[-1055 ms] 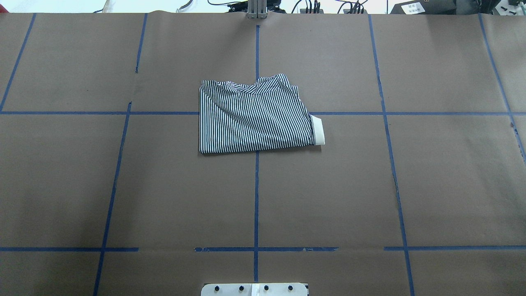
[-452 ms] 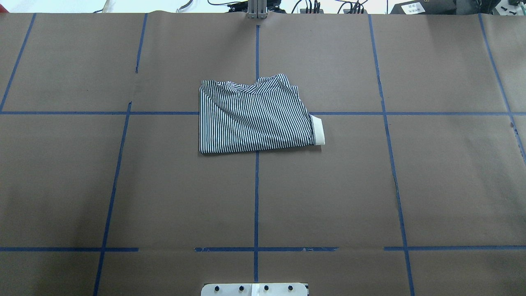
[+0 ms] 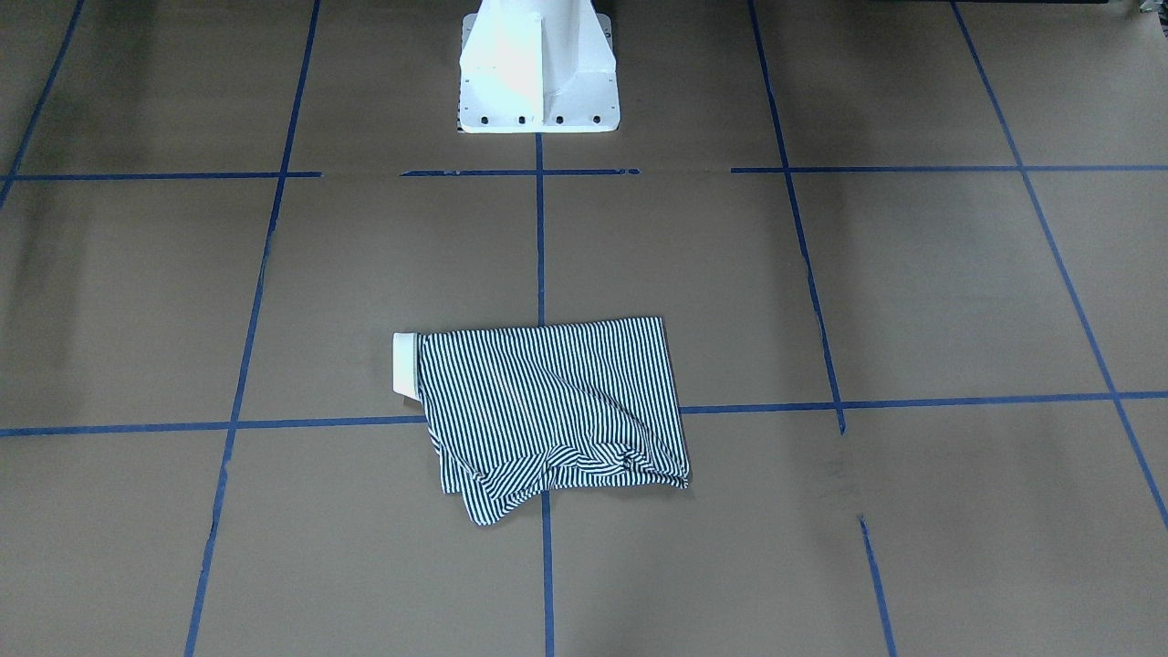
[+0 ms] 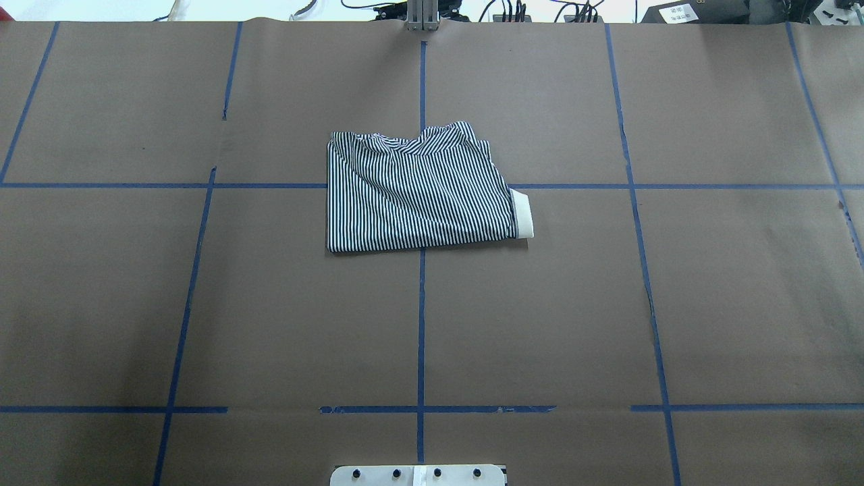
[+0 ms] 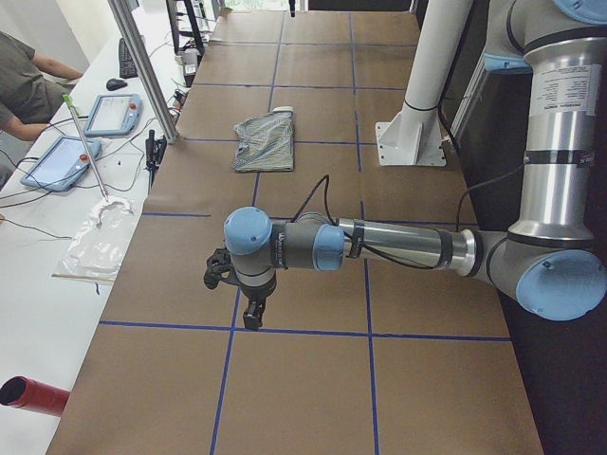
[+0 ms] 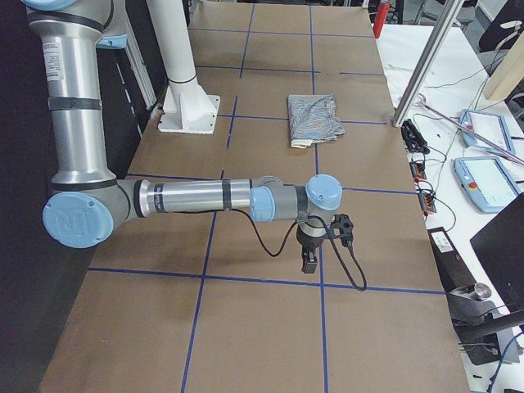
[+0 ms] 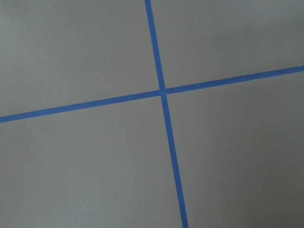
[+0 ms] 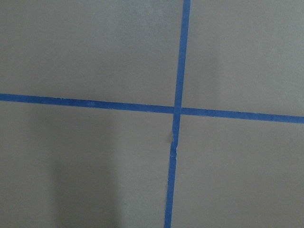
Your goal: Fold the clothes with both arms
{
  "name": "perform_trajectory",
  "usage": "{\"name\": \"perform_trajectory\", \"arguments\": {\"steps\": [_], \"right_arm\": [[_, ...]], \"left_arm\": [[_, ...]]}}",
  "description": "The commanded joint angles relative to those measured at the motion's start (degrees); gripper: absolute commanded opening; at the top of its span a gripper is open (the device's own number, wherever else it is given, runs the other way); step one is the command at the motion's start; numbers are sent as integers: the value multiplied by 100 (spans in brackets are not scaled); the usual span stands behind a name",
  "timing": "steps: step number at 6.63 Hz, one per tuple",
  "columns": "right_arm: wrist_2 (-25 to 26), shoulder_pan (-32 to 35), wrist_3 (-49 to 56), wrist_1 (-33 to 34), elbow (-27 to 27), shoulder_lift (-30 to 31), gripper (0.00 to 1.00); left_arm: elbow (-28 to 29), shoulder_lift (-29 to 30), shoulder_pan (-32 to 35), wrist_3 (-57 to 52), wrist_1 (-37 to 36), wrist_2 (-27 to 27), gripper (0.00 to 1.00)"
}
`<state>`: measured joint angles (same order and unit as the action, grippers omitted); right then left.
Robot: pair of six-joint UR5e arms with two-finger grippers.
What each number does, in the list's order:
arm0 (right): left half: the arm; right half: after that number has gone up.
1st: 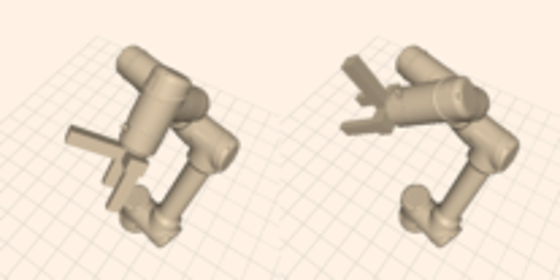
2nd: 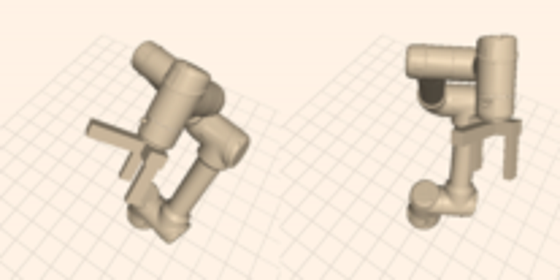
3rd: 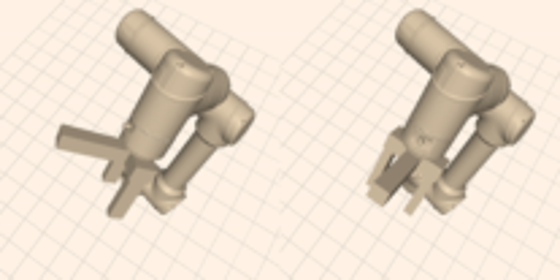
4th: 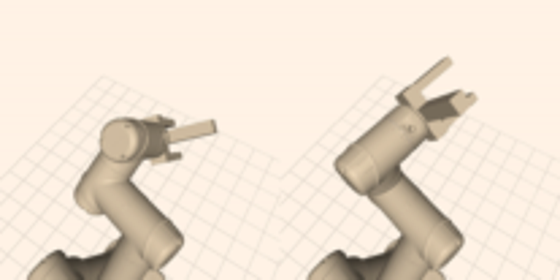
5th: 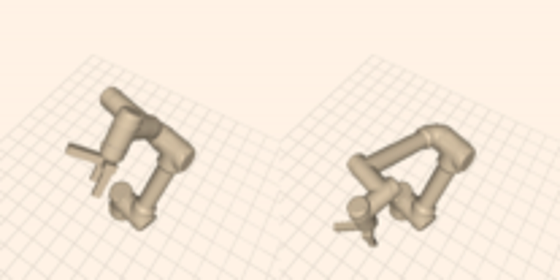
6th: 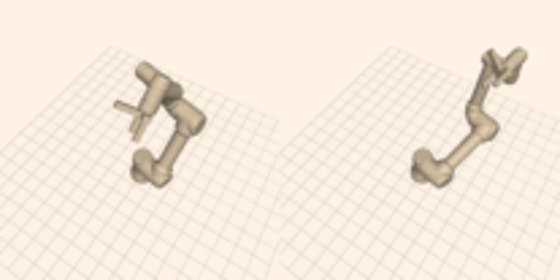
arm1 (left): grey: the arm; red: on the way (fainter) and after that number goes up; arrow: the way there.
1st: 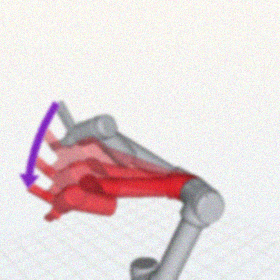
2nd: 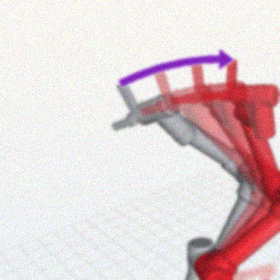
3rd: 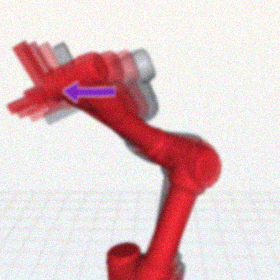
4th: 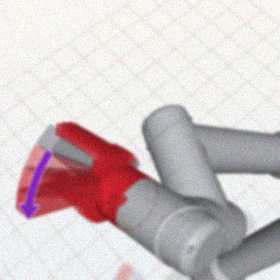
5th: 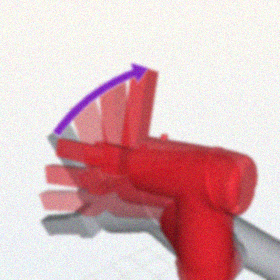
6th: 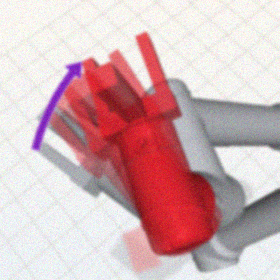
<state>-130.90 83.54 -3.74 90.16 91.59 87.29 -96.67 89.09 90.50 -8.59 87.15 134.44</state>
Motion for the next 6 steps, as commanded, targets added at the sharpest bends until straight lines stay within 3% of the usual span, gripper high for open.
{"name": "perform_trajectory", "arguments": {"steps": [1,6], "right_arm": [[-49,-14,-22,-42,-27,-2,100],[-50,-101,-92,-51,-9,33,100]], "left_arm": [[-1,3,-6,7,145,3,100],[-19,-6,-23,7,495,3,100]]}}
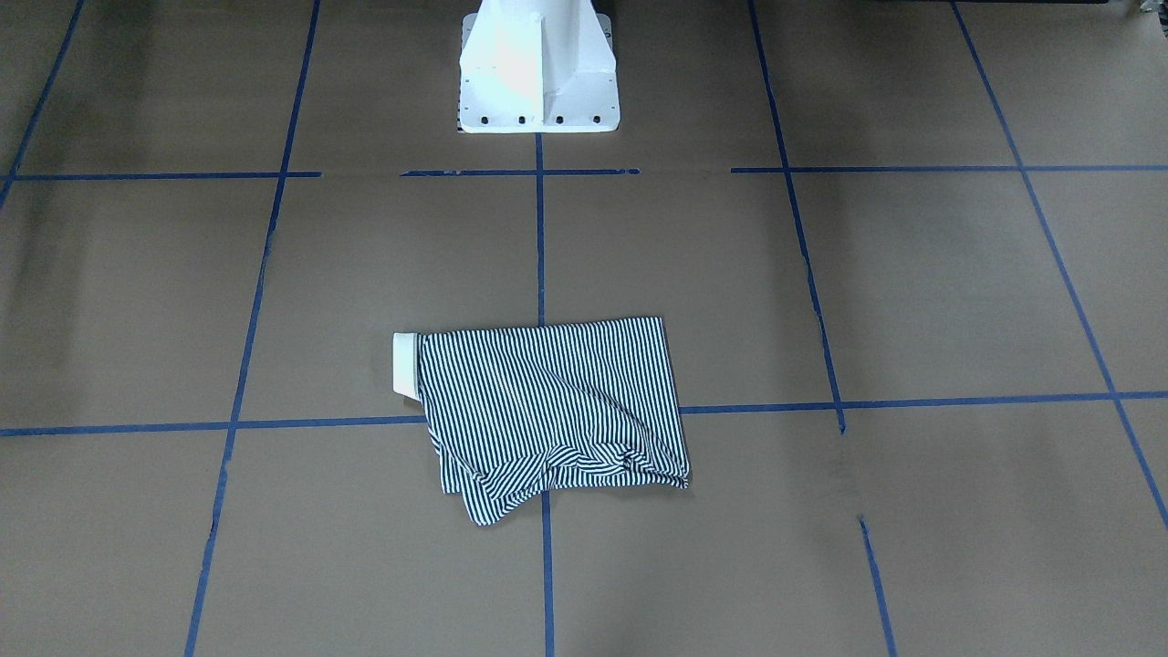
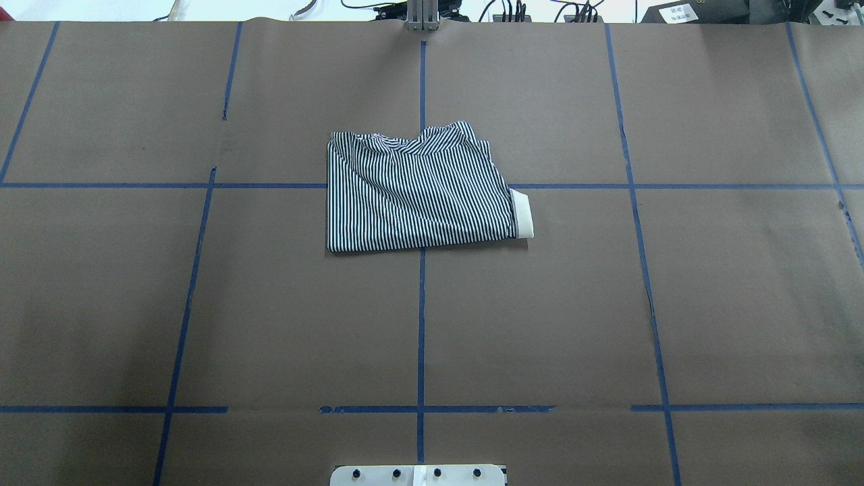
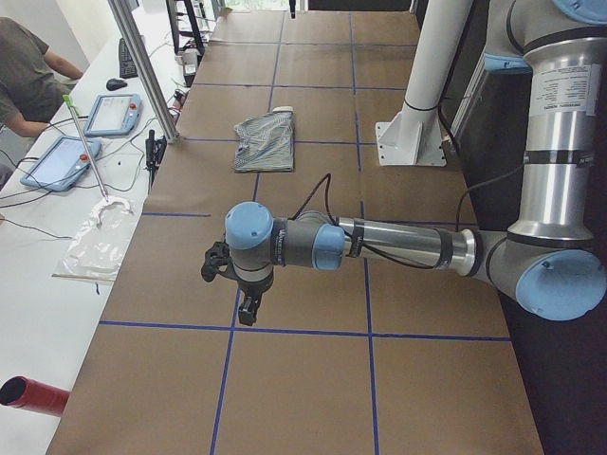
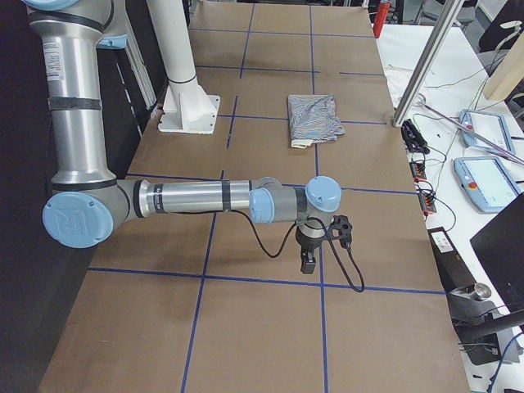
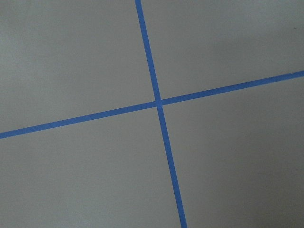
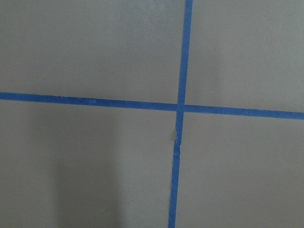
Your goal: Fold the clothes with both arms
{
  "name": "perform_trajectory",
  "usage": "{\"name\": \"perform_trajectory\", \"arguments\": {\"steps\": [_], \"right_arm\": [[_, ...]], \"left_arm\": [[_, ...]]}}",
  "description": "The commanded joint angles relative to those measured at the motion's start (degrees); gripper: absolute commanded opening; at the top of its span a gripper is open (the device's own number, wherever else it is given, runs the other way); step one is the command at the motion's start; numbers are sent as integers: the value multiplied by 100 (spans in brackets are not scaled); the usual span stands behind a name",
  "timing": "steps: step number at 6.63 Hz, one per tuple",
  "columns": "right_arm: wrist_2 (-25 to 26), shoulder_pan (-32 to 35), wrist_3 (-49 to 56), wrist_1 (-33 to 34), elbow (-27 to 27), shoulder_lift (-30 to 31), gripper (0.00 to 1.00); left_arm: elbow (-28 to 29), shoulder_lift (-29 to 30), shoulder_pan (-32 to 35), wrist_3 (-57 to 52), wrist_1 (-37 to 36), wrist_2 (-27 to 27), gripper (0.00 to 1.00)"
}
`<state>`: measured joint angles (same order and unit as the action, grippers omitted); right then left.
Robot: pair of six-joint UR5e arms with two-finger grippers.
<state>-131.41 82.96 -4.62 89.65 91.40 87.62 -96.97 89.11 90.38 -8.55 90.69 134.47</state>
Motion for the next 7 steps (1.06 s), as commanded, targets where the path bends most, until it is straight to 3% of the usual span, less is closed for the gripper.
{"name": "perform_trajectory", "arguments": {"steps": [1,7], "right_arm": [[-8,-34,-4,-9,114,1,100],[-69,-60,-4,9,71,-69,100]], "left_arm": [[11,-16,-11,3,151,0,100],[29,-25,-169,-6,406,0,100]]}}
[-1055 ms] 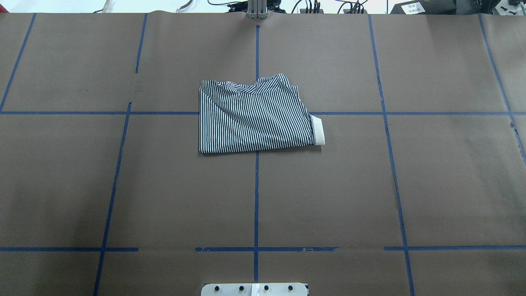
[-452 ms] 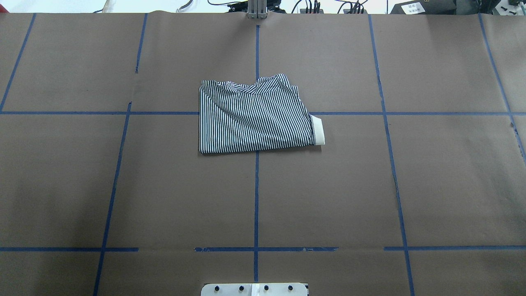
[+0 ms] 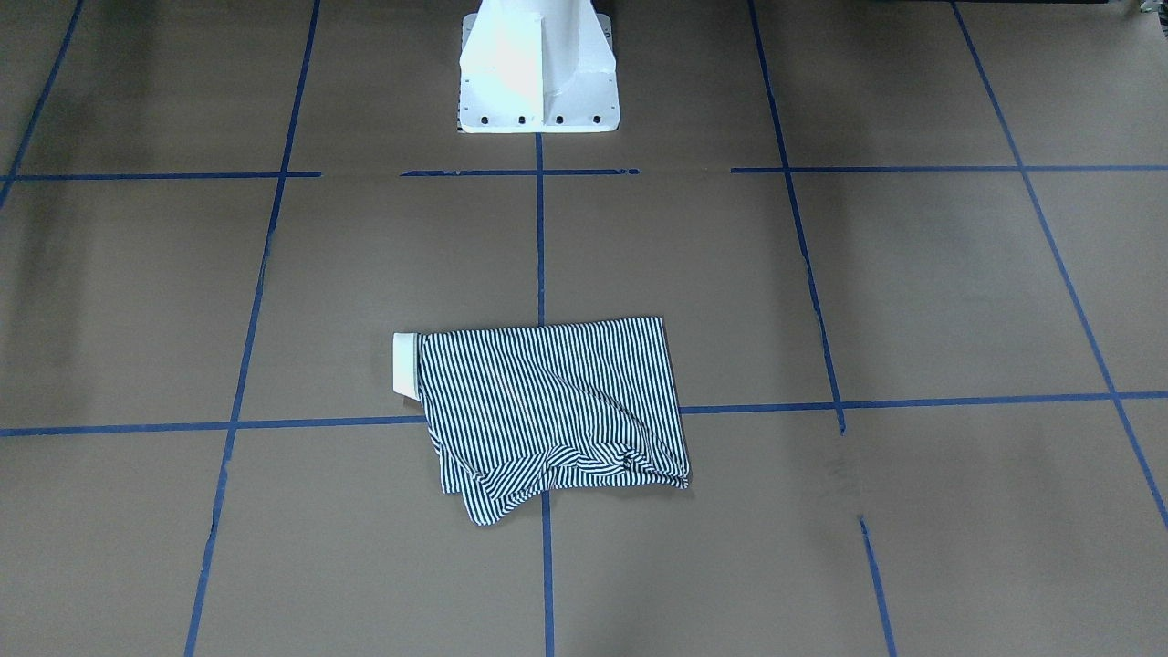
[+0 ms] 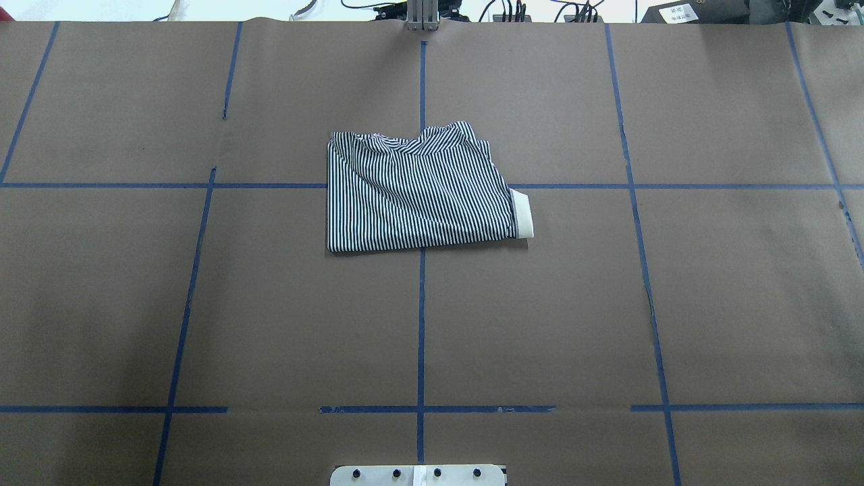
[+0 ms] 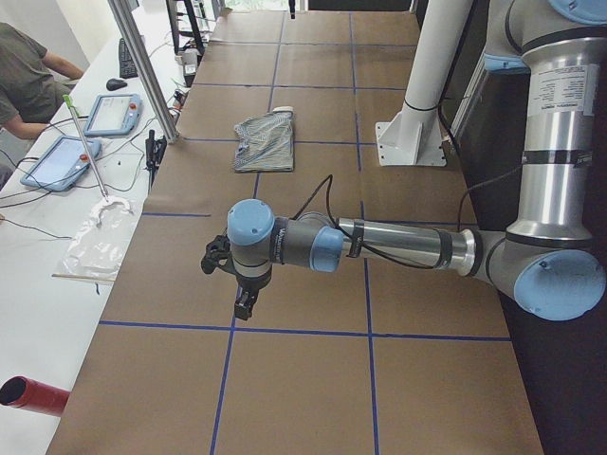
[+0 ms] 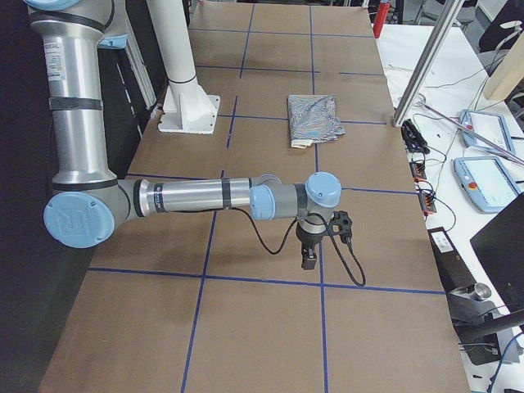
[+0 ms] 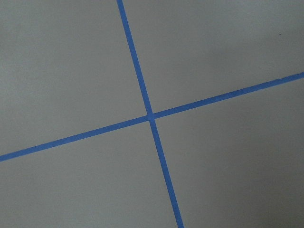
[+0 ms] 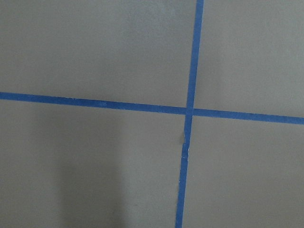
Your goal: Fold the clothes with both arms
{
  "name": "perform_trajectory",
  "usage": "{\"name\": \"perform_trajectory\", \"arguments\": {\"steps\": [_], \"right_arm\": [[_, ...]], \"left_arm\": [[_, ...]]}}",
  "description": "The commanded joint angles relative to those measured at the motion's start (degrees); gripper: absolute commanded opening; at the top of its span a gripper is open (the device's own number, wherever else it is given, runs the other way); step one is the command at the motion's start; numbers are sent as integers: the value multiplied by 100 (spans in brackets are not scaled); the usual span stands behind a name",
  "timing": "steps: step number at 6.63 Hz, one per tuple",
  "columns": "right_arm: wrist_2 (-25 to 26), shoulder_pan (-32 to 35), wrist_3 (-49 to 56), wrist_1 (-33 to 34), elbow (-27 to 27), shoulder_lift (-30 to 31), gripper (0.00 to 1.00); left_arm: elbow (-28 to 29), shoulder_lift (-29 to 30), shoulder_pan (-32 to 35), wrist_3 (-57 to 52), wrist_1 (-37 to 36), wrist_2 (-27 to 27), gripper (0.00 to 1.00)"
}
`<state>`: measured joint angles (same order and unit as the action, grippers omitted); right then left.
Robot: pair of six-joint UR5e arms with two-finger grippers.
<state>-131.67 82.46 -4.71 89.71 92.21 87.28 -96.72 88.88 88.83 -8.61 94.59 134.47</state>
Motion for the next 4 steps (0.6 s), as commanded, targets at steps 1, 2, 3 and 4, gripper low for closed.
{"name": "perform_trajectory", "arguments": {"steps": [1,2,3,4], "right_arm": [[-60,-11,5,3,-2,-36,100],[-60,-11,14,-6,-10,-44,100],[-95,-2,14,-6,7,-45,100],[-348,-2,23,-6,-36,-45,100]], "left_arm": [[4,-3,-23,0,24,0,100],[12,-3,-41,0,16,0,100],[12,6,-58,0,24,0,100],[-5,-3,-58,0,25,0,100]]}}
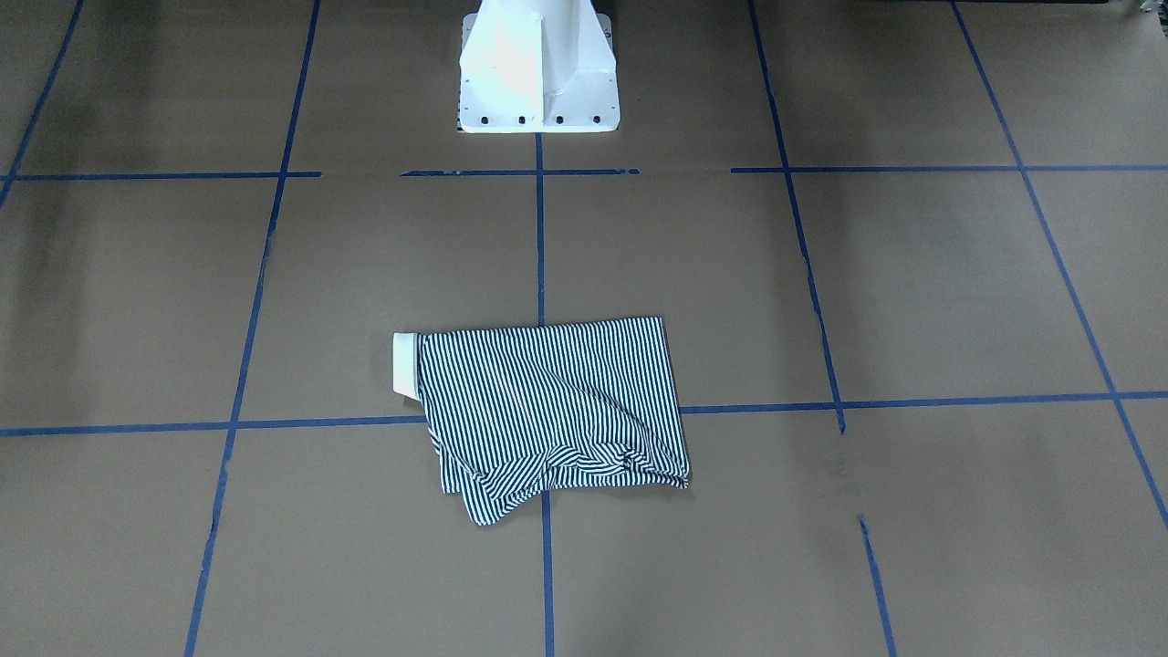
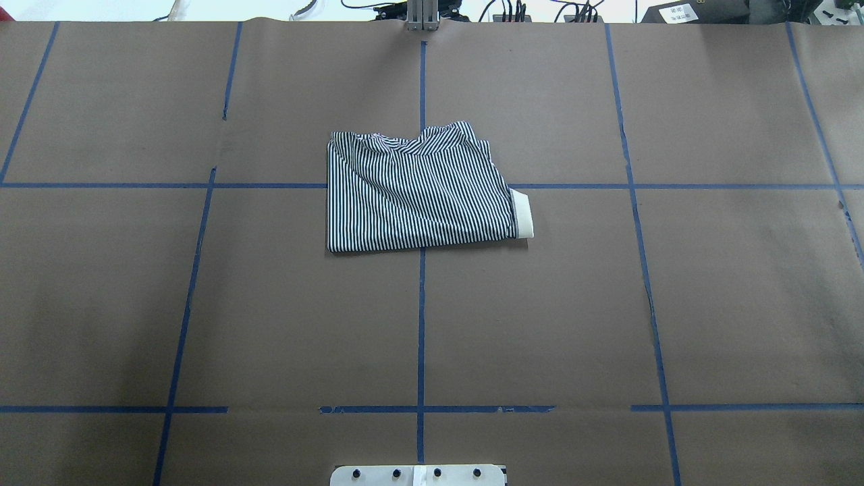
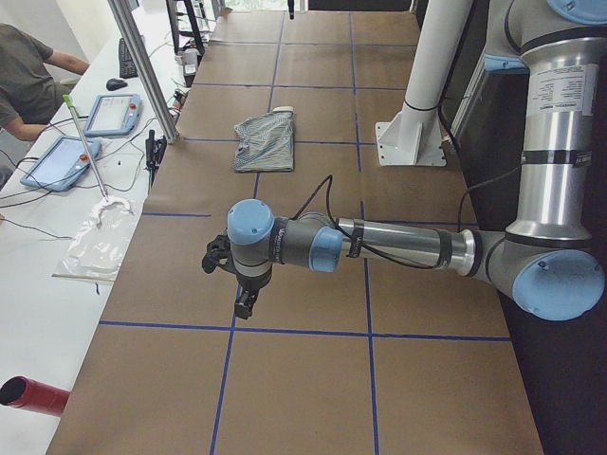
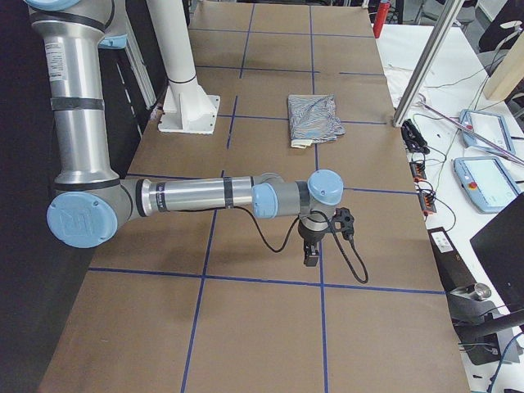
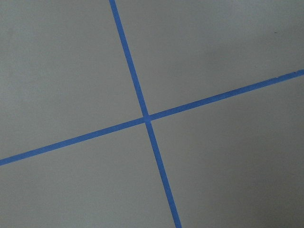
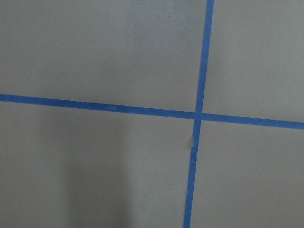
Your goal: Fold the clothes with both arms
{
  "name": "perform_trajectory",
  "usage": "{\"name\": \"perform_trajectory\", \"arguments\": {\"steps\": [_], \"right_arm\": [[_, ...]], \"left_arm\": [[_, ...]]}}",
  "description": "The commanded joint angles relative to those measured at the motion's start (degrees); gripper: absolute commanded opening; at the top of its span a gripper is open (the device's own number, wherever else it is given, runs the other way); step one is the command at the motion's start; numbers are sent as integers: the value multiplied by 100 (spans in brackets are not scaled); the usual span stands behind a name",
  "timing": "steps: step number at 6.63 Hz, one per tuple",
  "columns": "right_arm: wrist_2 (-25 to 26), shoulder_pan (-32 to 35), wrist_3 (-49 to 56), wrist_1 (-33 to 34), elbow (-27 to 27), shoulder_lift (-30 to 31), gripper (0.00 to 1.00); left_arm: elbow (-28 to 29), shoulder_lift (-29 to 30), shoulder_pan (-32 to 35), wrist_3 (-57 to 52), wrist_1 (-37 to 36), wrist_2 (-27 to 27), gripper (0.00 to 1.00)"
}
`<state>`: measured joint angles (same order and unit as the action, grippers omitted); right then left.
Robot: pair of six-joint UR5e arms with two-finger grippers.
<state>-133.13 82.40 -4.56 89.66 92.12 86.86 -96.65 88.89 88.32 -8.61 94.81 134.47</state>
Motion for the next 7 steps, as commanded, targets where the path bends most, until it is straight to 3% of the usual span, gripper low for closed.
{"name": "perform_trajectory", "arguments": {"steps": [1,4,5,7], "right_arm": [[-257,4,7,-1,-2,-2,100],[-258,4,7,-18,69,-28,100],[-197,-13,25,-19,112,-81,100],[355,-92,60,-158,122,-72,100]], "left_arm": [[-21,6,-8,0,11,9,100],[-3,6,-8,0,160,35,100],[5,-3,-17,0,161,331,100],[5,-3,-17,9,169,343,100]]}}
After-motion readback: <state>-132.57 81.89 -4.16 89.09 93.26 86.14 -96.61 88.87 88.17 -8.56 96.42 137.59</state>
